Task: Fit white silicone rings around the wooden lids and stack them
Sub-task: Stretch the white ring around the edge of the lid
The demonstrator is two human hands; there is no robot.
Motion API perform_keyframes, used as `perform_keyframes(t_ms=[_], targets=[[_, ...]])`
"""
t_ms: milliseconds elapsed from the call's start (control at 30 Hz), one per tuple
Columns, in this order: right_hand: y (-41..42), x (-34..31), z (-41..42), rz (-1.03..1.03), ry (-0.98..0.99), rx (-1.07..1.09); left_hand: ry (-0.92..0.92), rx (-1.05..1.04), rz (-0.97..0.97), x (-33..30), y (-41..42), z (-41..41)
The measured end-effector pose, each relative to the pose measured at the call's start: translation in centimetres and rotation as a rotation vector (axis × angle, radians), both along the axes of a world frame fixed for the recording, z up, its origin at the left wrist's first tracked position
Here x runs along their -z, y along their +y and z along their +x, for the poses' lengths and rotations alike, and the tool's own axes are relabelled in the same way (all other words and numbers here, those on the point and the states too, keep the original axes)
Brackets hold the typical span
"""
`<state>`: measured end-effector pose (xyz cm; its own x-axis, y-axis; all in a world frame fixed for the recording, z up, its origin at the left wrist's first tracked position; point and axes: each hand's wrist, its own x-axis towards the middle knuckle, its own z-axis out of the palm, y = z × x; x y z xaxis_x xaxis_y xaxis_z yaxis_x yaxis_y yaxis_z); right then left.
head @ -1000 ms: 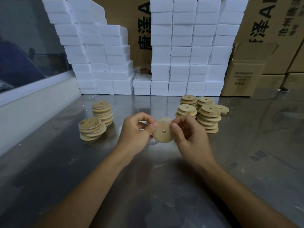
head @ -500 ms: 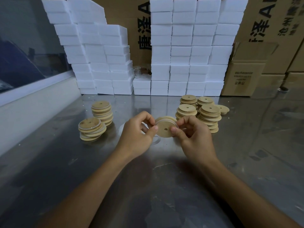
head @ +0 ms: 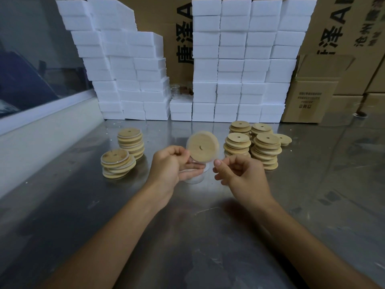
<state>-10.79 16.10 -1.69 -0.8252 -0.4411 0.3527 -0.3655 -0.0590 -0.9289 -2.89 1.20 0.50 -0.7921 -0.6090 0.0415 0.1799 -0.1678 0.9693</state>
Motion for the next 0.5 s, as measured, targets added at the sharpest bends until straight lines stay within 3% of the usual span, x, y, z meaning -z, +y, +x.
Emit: perform_keyframes(t_ms=[100, 200, 367, 500], targets=[[0.0, 0.0, 0.1, 0.003, 0.000, 0.035, 0.101, -0.094, 0.116, -0.7, -0.5, 0.1], [0.0, 0.0, 0.0, -0.017, -0.007, 0.064, 0.173, -0.366, 0.062, -1.1, -1.7, 0.5], [0.0, 0.0, 0.1, -0.018, 0.006, 0.083, 0.149, -0.811, 0.083, -1.2, -5.3, 1.4], [0.0, 0.0, 0.1, -0.016, 0.027, 0.093, 0.099, -0.908, 0.153, -0.3, -7.8, 1.6]])
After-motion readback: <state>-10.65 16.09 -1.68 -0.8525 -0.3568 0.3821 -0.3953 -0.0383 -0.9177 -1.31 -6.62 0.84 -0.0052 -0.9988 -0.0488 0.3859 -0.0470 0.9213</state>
